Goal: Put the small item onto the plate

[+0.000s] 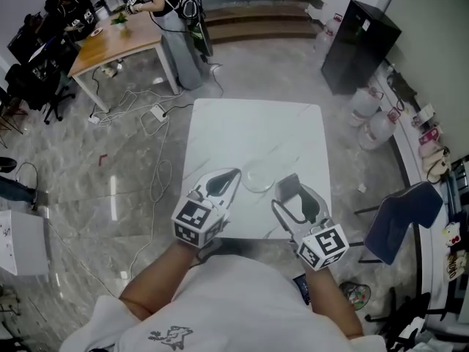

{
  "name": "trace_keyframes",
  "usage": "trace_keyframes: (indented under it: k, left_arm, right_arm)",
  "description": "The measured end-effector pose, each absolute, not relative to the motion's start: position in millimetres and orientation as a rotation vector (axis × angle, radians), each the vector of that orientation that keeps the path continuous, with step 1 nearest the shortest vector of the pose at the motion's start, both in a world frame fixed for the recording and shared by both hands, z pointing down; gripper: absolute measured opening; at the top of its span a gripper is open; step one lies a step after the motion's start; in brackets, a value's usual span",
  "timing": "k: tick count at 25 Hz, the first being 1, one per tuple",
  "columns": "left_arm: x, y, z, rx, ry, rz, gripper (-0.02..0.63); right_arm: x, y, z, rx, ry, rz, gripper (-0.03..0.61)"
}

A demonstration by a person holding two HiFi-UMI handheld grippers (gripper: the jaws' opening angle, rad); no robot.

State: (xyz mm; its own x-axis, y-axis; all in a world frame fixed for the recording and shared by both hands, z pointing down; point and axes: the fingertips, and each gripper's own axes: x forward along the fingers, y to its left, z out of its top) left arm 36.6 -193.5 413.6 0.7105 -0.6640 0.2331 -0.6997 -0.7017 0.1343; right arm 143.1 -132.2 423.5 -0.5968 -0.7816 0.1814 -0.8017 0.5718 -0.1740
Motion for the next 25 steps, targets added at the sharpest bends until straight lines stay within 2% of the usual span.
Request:
trace_keyframes:
  k: [11,25]
  left_arm:
    - [21,-264,454,2.678,-0.930,0.269,-0.003]
    - [25,-311,484,2.665,-0.952,0.278,-0.003]
  right_arm:
    - [114,-213,462,1.428,-2.602,0.467,0.293]
    - [125,-261,524,1.378,-2.502,0.614,0.293]
